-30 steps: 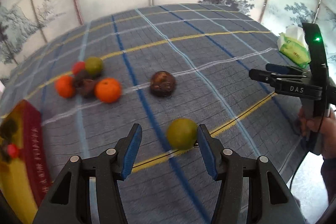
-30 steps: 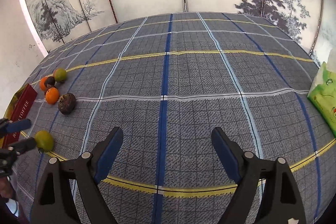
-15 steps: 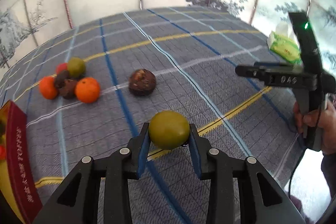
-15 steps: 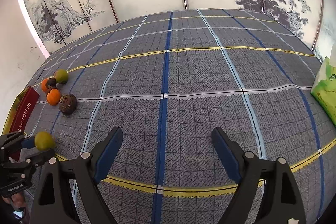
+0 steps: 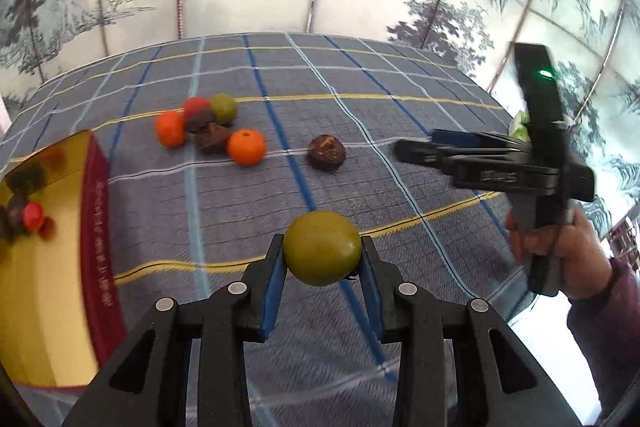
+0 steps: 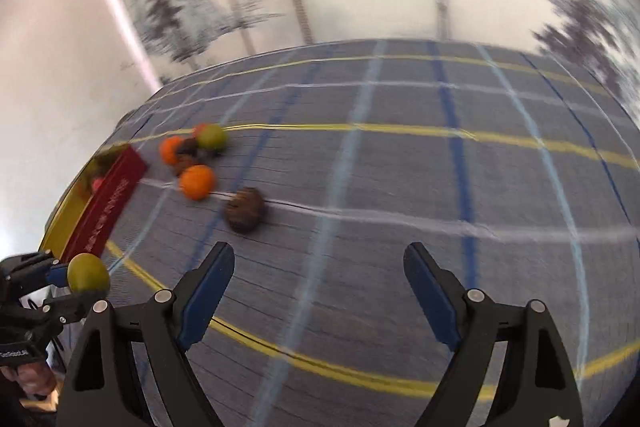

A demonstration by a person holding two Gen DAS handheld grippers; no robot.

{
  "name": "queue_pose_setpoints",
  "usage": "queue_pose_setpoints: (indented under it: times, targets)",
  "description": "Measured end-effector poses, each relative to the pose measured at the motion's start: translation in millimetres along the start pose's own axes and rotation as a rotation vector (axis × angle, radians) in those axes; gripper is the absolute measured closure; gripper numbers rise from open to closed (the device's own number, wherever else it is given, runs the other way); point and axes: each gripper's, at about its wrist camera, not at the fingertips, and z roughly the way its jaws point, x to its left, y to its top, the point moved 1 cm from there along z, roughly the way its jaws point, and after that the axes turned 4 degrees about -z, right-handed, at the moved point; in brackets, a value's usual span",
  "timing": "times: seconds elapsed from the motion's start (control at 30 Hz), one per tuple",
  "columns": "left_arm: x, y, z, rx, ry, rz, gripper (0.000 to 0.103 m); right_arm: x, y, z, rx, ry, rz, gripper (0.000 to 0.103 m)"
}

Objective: Organize fruits
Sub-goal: 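Carry the green lime into the tin with the left gripper while the right grasps a brown lychee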

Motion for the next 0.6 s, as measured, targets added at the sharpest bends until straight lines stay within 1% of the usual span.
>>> queue_pose_setpoints:
  times: [0.03,0.1,0.2,0.23,0.27,0.3,0.33,0.37,0.43,0.6]
  targets:
    - [2,0,-6,-0.006,0.006,-0.004,0.067,13,8,10,0.012,0.021,-0.050,0.018]
    - [8,1,-18,-0.023,0.014,-0.014,0.067,29,16,28,0.037,0.020,-0.114,0.023]
    - [17,3,-35,-0.052,0.034,-0.032,0.067,40,20,48,0.072,0.015,-0.154,0.030]
    - [22,3,-42,-0.061,0.043,-0.039,0.067,42,21,56,0.085,0.006,-0.166,0.030]
    - [26,4,-46,-0.066,0.049,-0.046,0.067,42,20,62,0.099,0.001,-0.174,0.034]
    - [30,5,-51,-0.071,0.057,-0.055,0.067,43,18,69,0.120,0.004,-0.174,0.051]
    - [36,5,-55,-0.077,0.067,-0.066,0.067,43,15,72,0.132,0.004,-0.170,0.062]
    - [41,6,-58,-0.082,0.075,-0.074,0.067,43,14,69,0.116,-0.013,-0.175,0.067]
    - [57,7,-69,-0.101,0.105,-0.101,0.067,43,10,65,0.109,-0.005,-0.160,0.068]
    - [102,4,-85,-0.121,0.195,-0.172,0.066,38,-5,51,0.081,-0.023,-0.113,0.068]
